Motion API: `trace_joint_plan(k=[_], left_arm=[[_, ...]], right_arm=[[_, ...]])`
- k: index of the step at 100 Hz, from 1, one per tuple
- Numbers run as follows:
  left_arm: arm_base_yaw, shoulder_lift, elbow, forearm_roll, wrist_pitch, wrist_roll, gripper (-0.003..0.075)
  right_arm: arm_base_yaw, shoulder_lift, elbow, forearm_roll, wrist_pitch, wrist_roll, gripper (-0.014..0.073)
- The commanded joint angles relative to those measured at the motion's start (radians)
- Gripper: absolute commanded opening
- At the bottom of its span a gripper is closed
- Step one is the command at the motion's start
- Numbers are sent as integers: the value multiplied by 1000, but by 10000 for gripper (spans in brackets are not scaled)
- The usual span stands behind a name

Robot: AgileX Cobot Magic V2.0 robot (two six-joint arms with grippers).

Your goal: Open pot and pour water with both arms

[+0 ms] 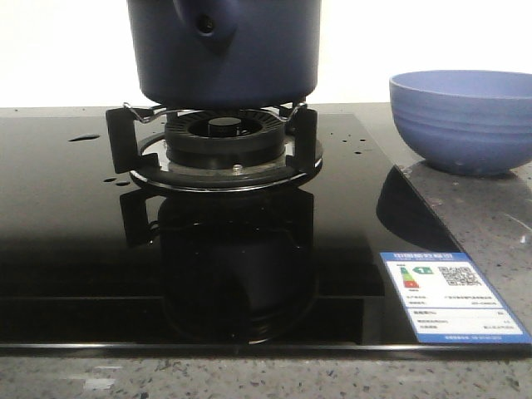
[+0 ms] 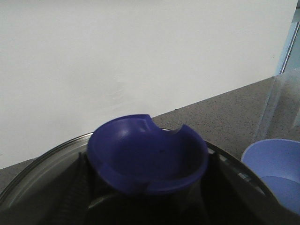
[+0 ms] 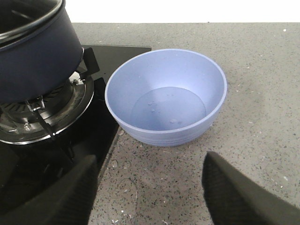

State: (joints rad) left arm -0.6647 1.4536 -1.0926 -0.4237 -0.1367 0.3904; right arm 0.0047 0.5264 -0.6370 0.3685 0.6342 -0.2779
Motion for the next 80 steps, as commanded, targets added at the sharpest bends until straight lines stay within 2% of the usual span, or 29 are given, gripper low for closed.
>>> trace_joint_plan(k=[1, 46, 60, 80], left_arm=[[5, -66, -40, 6, -131, -4, 390], [32, -148, -40, 6, -157, -4, 390], [75, -197, -40, -1, -136, -4, 390], [179, -280, -40, -1, -25, -4, 390]], right_arm=[[1, 13, -38, 18, -65, -12, 435], [1, 15, -38, 14, -44, -12, 435], [1, 54, -38, -2, -21, -12, 435], [1, 198, -88, -4, 12, 6, 435]])
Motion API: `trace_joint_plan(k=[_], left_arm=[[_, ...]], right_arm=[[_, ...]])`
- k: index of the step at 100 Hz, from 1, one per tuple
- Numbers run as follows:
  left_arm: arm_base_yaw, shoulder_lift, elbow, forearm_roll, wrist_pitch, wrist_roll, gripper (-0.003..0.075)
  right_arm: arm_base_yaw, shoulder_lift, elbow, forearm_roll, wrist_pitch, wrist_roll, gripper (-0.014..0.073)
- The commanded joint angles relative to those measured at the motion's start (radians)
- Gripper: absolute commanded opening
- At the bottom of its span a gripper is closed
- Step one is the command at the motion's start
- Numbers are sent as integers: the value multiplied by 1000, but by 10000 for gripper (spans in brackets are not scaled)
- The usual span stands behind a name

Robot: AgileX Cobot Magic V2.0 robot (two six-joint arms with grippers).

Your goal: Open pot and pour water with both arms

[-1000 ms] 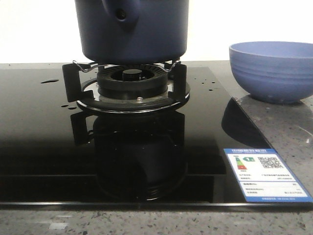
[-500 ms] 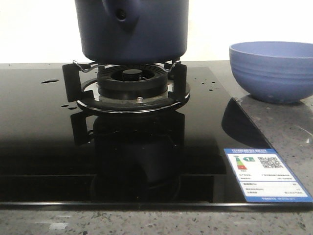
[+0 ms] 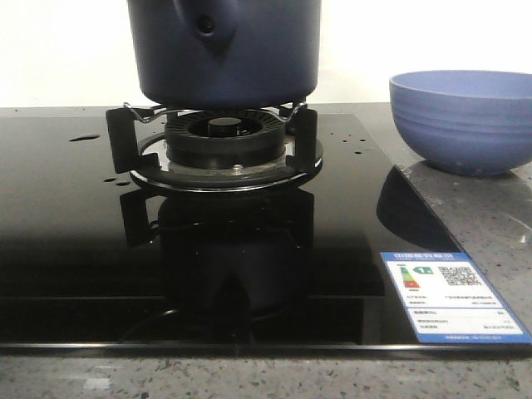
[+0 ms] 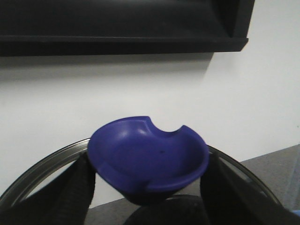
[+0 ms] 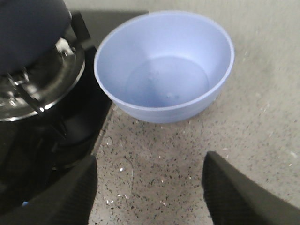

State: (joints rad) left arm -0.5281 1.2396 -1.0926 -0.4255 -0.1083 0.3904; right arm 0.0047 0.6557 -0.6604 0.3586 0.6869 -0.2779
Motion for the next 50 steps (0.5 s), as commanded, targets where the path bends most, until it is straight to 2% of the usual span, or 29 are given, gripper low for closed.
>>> trace_joint_plan(k=[1, 29, 50], left_arm=[[46, -68, -40, 0, -51, -4, 390], [195, -155, -40, 0, 21, -4, 390], [253, -186, -40, 0, 52, -4, 390]], right_arm=[[1, 83, -73, 6, -40, 6, 435], [-10, 376, -338, -48, 57, 74, 435], [-81, 576, -538, -76, 174, 96, 435]])
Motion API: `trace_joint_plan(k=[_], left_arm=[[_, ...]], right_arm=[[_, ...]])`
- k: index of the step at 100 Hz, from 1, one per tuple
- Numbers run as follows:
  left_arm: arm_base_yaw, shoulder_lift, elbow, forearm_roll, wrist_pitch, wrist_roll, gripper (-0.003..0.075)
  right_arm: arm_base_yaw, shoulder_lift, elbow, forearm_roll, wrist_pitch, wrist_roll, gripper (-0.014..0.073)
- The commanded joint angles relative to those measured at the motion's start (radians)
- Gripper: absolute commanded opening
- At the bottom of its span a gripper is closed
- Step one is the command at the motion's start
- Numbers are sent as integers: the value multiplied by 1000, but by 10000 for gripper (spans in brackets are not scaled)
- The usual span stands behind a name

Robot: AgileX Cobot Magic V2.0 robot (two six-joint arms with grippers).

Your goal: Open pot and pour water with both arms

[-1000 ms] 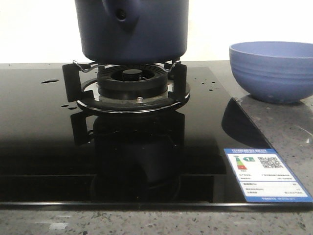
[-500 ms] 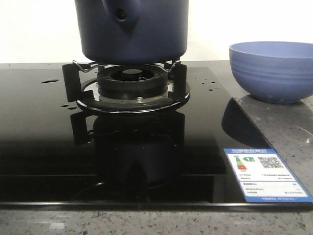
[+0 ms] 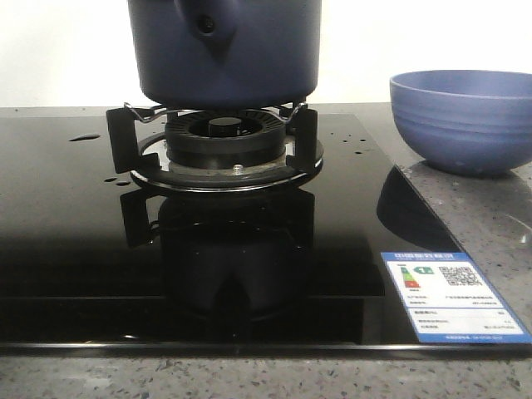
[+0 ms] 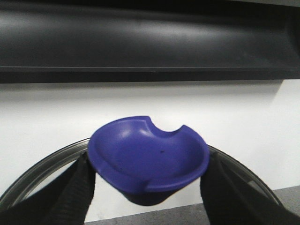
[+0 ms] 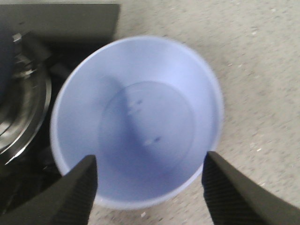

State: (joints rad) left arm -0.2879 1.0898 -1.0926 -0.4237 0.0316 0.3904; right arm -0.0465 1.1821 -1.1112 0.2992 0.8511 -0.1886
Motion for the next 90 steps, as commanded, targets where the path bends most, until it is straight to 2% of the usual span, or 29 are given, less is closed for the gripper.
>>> trace_joint_plan(k=[1, 38, 48, 54, 70, 75, 90], left_arm=[[15, -37, -40, -1, -88, -4, 390], [20, -39, -40, -1, -88, -4, 390], [20, -39, -40, -1, -90, -4, 390], [20, -39, -40, -1, -90, -4, 390], [20, -39, -40, 2, -90, -4, 390], [20, -39, -40, 2, -91, -4, 390], [20, -39, -40, 2, -93, -4, 390]], right_arm=[[-34, 56, -97, -23, 18, 7, 435], [-72, 277, -154, -46, 62, 7, 414], [-72, 311, -154, -46, 58, 7, 305], [-72, 321, -154, -46, 50, 7, 193], [-72, 335, -154, -46, 41, 3, -34], [-72, 334, -154, -46, 41, 3, -75], [-72, 334, -185, -46, 61, 3, -74]])
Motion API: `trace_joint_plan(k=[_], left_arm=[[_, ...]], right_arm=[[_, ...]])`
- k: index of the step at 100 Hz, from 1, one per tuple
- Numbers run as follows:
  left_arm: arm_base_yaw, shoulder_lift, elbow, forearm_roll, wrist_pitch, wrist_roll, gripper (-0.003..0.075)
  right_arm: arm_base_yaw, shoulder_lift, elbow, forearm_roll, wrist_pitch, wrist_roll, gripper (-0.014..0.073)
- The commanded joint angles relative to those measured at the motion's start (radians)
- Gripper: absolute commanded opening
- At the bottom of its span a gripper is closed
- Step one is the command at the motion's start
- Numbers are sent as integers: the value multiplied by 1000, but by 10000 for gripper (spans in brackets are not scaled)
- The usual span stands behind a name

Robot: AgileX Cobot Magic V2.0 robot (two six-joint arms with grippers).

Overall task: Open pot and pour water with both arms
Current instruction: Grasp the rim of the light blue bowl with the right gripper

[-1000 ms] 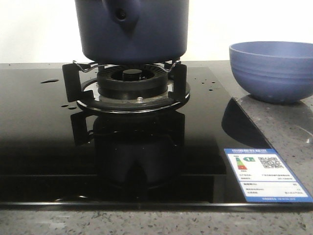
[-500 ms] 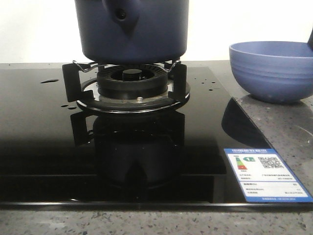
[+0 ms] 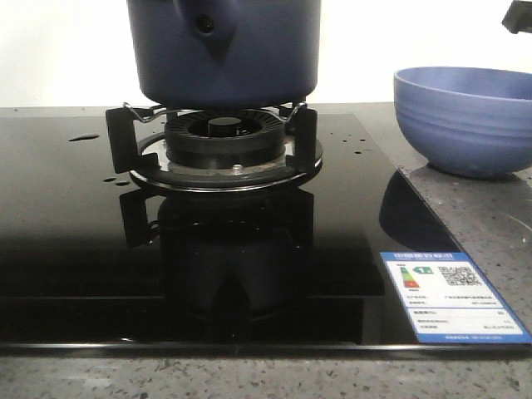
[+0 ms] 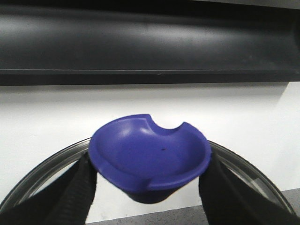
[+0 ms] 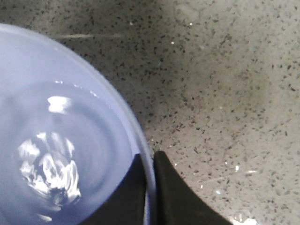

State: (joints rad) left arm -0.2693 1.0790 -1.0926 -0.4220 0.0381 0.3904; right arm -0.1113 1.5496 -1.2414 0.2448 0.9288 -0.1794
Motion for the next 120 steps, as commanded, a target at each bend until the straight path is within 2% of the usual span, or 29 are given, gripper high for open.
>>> trace_joint_plan(k=[1, 49, 96, 120], left_arm=[[1, -28, -40, 0, -100, -4, 390], [1, -28, -40, 0, -100, -4, 390], [1, -28, -40, 0, -100, -2, 390], [1, -28, -40, 0, -102, -2, 390]], right_arm=[[-7, -33, -58, 8, -18, -7, -74], [18, -33, -398, 99, 149, -7, -55], [252, 72, -710, 146, 146, -7, -55], [384, 150, -761, 148, -14, -7, -55]])
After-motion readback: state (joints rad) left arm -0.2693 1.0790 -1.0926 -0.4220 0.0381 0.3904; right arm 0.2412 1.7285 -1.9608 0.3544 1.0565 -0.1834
